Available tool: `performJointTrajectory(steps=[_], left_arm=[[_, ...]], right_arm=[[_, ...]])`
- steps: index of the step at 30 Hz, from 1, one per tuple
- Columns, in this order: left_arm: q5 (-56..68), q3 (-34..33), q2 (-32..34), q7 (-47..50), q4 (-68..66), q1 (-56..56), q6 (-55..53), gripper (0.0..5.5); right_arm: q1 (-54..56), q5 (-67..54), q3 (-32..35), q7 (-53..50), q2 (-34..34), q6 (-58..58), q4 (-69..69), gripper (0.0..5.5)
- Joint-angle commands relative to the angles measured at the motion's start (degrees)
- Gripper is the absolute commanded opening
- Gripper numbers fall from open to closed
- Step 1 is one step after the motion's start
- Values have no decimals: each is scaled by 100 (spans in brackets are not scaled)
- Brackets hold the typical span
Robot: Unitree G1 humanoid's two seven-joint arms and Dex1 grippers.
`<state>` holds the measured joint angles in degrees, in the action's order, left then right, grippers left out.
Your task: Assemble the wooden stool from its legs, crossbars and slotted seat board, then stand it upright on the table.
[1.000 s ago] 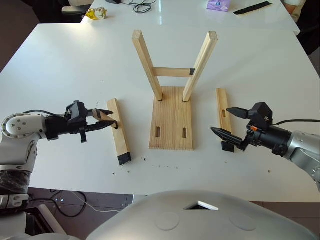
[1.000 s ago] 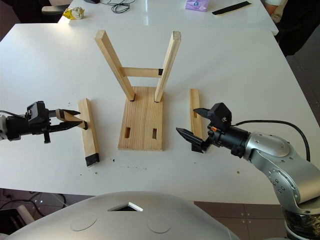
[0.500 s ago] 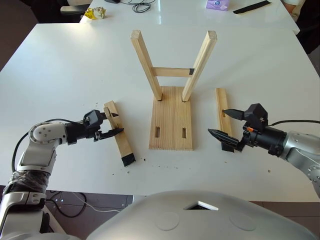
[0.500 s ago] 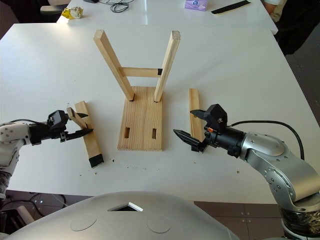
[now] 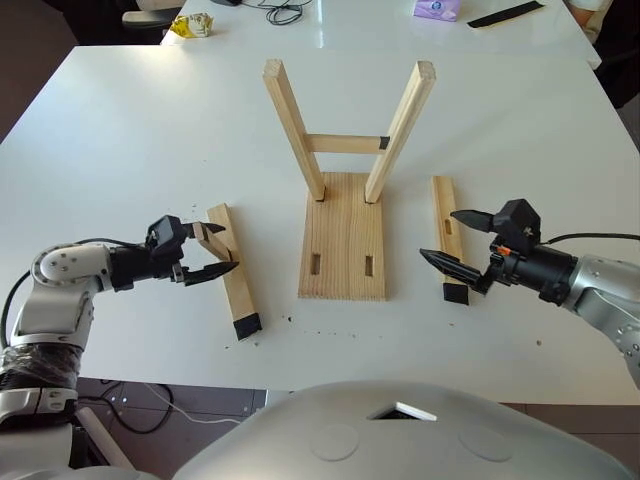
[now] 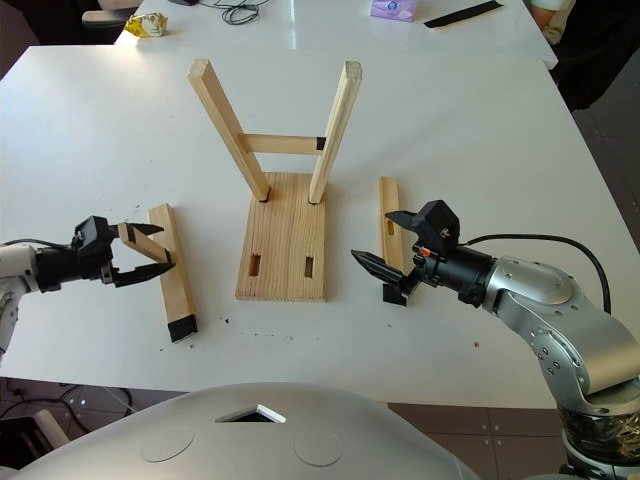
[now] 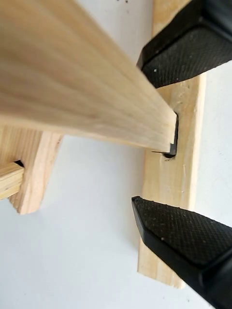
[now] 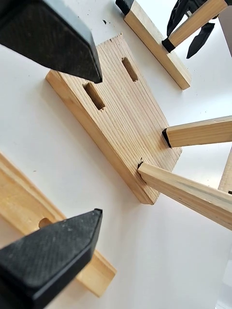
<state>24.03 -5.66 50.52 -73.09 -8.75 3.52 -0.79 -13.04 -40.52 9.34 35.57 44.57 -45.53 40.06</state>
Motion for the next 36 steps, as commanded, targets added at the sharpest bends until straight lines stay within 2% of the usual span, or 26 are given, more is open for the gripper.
performJointTrajectory(steps=[1, 14, 15, 19, 27, 36], left_arm=[[271, -273, 133, -8, 477, 1, -434, 395], [2017, -1678, 620, -210, 1613, -158, -2377, 395], [2070, -1717, 641, -220, 1624, -174, -2470, 377], [2327, -1850, 649, -268, 1963, -102, -2777, 328], [2607, -1753, 360, 177, 2490, -317, -3113, 328], [2555, -1605, 292, 250, 2405, -514, -3183, 328]], right_arm=[[91, 9, 57, 24, 12, 30, 3, 482], [142, -16, 162, 140, 77, 35, -38, 482], [137, -8, 162, 136, 70, 35, -36, 482], [89, 19, 170, 112, 28, 39, -10, 482], [56, 35, 114, 26, -70, 47, 47, 482], [99, 27, 56, -27, -132, 20, 99, 482]])
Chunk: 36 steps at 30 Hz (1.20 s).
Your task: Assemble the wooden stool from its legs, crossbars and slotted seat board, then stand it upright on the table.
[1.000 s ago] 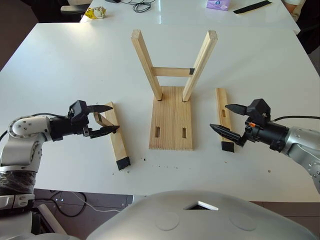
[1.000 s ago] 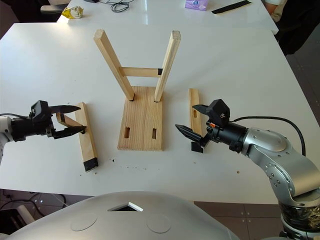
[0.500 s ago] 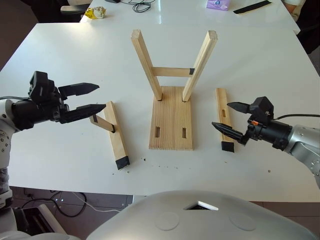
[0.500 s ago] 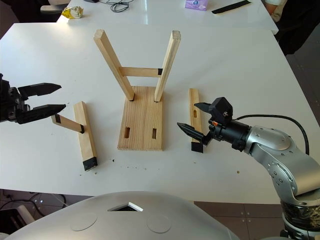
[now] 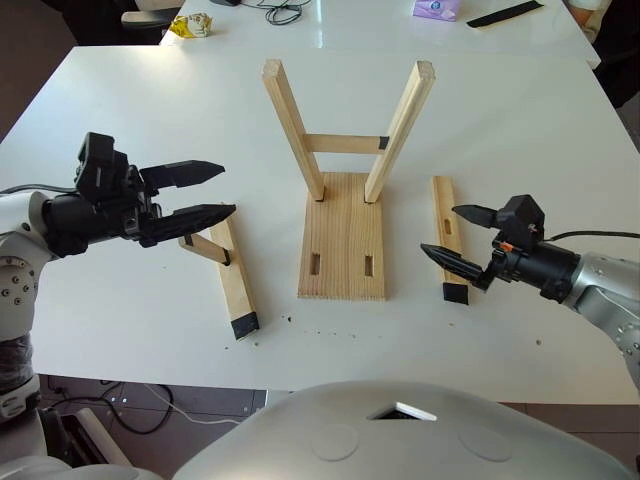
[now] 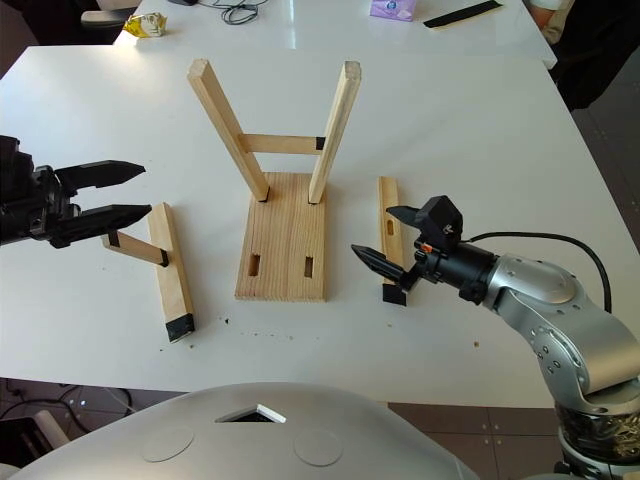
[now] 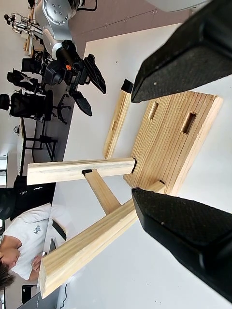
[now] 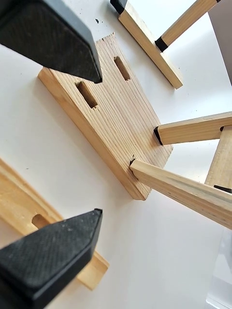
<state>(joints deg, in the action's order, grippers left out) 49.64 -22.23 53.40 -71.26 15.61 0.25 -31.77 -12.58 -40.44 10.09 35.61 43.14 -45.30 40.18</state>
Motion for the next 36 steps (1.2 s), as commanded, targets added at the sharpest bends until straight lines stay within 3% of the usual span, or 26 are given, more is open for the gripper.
performJointTrajectory(steps=[1, 12, 18, 23, 30, 36], left_arm=[[36, 43, 11, 76, -41, -234, -126, 328], [846, -385, 35, 234, 21, -591, -761, 328], [147, 320, -682, 252, -38, 414, -305, 328], [-463, 907, -1165, 407, -440, 570, 170, 328], [-3, 603, -804, 332, -597, -159, -164, 328], [804, 118, -505, 558, 152, -673, -742, 328]], right_arm=[[61, 11, -12, -32, 15, -7, 93, 482], [123, -71, 41, 12, 69, -59, 161, 482], [157, -42, -67, 137, 131, -87, 60, 482], [283, -11, -126, 223, 156, -82, -50, 482], [122, -15, -111, 51, 1, -49, 128, 482], [-5, -54, -41, -50, -82, -30, 252, 482]])
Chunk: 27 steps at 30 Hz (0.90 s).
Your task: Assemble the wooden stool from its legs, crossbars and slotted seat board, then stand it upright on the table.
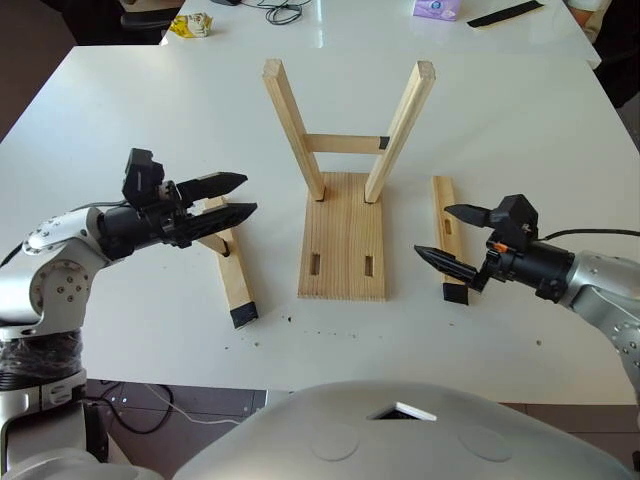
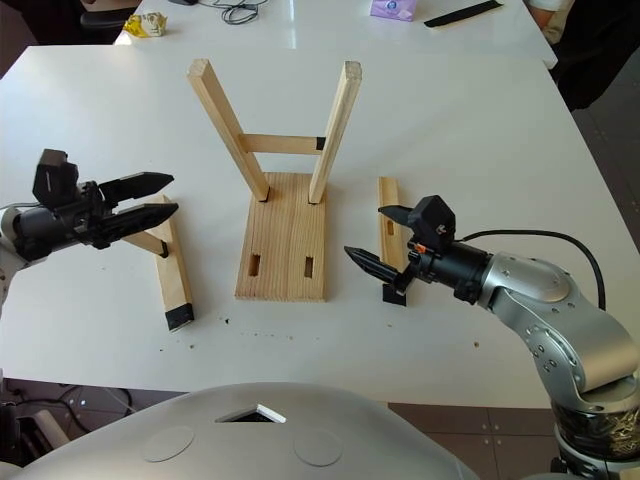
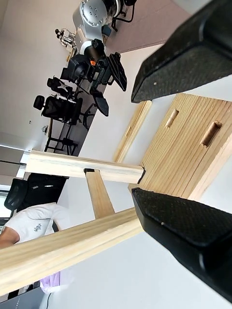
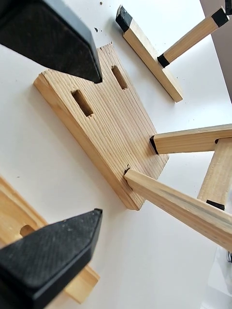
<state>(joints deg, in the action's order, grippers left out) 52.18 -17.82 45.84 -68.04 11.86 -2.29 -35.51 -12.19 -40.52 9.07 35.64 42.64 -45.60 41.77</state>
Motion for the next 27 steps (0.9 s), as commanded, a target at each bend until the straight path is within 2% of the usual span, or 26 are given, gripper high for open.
performJointTrajectory(steps=[1, 5, 7, 10, 14, 21, 27], left_arm=[[800, -391, 288, 367, 753, -549, -515, 328], [1607, -470, 435, 767, 1743, -611, -953, 328], [1610, -371, 503, 959, 2123, -413, -1062, 328], [1025, -69, 608, 1116, 2534, 92, -1036, 328], [73, 164, 915, 792, 2777, 1169, -748, 328], [-1600, 705, 1263, 348, 2567, 2534, 178, 328], [-2727, 1419, 1227, 272, 1860, 2746, 1062, 328]], right_arm=[[-65, -60, 92, -64, -33, 0, 109, 482], [-82, -126, 204, -85, -36, -19, 140, 482], [-90, -151, 236, -95, -41, -34, 160, 482], [-162, -204, 309, -129, -43, -52, 218, 482], [-282, -253, 382, -176, -46, -42, 261, 482], [-369, -281, 371, -266, -95, -23, 322, 482], [-439, -231, 296, -356, -167, -22, 380, 482]])
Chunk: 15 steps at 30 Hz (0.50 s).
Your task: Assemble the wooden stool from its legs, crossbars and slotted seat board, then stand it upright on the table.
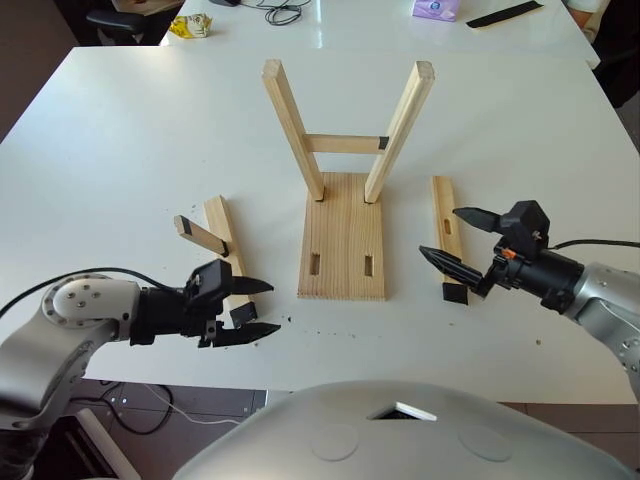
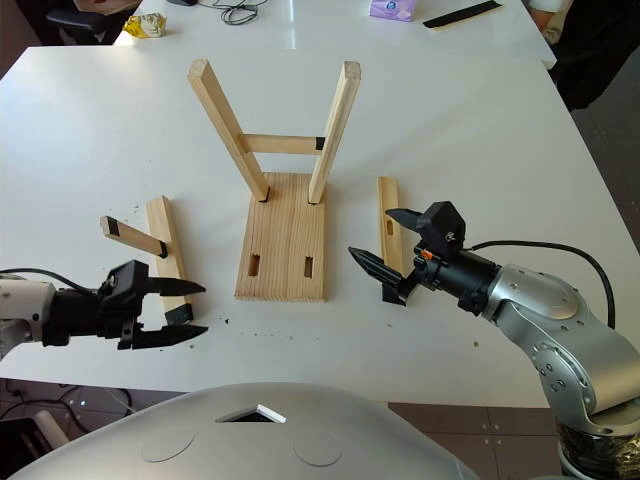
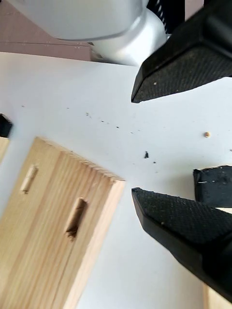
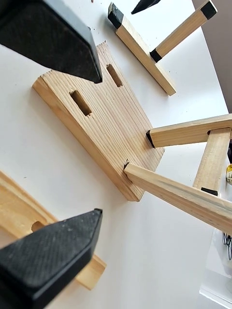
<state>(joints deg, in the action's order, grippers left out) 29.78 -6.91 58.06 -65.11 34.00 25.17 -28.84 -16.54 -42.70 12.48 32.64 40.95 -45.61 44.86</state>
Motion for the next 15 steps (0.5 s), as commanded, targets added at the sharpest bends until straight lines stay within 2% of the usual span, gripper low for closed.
performJointTrajectory(steps=[1, 7, 15], left_arm=[[-591, 405, -20, -16, -465, -4, 484, 328], [-1225, 641, 116, -166, -1208, 56, 1237, 328], [-1272, 291, 551, -729, -1848, -175, 1881, 328]], right_arm=[[-3, -11, -50, -58, 0, -20, 70, 482], [-23, -2, -58, -66, 12, -6, 64, 482], [-114, 60, -117, -166, -53, 25, 104, 482]])
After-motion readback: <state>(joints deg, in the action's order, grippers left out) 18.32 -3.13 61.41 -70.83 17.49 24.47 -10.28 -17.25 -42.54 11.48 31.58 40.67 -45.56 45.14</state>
